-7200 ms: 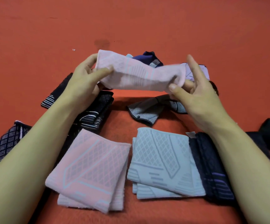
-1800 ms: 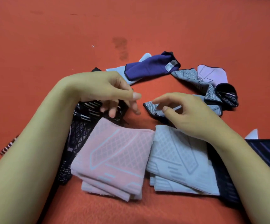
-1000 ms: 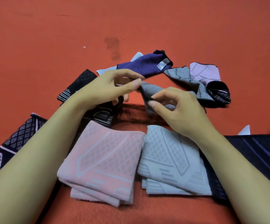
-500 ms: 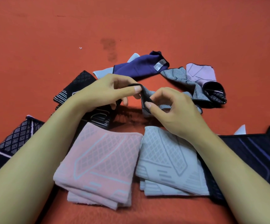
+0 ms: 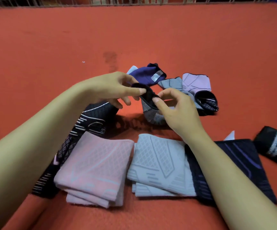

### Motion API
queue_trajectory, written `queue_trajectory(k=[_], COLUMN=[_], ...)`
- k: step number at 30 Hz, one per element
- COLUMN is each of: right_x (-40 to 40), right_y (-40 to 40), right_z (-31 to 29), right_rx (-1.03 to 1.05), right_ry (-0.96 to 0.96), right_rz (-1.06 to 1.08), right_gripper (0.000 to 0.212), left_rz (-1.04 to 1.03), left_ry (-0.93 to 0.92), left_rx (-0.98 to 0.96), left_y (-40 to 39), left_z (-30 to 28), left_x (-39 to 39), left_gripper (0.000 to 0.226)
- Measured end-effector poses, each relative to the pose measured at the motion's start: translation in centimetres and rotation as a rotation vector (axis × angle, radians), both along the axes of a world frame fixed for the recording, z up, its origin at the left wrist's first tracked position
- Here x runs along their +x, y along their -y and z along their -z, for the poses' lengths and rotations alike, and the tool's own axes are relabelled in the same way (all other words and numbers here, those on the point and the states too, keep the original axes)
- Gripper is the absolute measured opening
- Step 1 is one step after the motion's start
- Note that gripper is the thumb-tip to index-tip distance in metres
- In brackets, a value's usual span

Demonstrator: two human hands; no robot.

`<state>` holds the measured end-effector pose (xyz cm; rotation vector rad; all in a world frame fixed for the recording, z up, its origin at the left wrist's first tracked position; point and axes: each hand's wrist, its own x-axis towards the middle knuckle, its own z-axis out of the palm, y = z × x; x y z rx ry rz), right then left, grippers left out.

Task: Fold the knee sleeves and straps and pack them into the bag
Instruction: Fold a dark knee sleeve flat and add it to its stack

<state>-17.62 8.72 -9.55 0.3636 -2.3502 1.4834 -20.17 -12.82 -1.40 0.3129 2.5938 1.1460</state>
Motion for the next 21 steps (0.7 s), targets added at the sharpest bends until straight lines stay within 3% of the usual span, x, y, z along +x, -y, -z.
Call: queue_trajectory(k=[2, 5, 13, 15, 18, 21], right_x=[0.0, -0.1, -2.3, -2.7, -2.6, -1.8], right_y=[-0.9, -3.1, -5.1, -4.6, -4.4, -4.2], right_z=[-0.9, -2.5, -0.5, 0.0, -0.6, -1.4], right_rx=[0.032, 0.057, 0.107, -0.101, -0.769, -1.060], right_ry=[-0.078, -0.127, 0.089, 0.201, 0.456, 0.626], right_rz=[0.079, 0.188, 0.269, 0.179, -0.131, -0.370], right_gripper=[0.009, 0.009, 0.004, 0.005, 0.015, 0.025], left_rz=[-0.042, -0.194, -0.208, -0.232, -0.226, -0.225], left_ry=[0.033, 0.141, 0.295, 0.328, 0.383, 0.438], left_rx=[0.027, 0.291, 1.025, 1.142, 1.319, 1.457], left_y=[-1.6, -4.5, -8.1, -8.0, -8.1, -8.7], left_z=[-1.2, 0.3, 5.5, 6.8, 6.9, 5.8], left_x=[-0.6, -1.3, 0.2, 0.8, 0.7, 0.8], left_gripper=[0.014, 0.010, 0.024, 0.027, 0.038, 0.027])
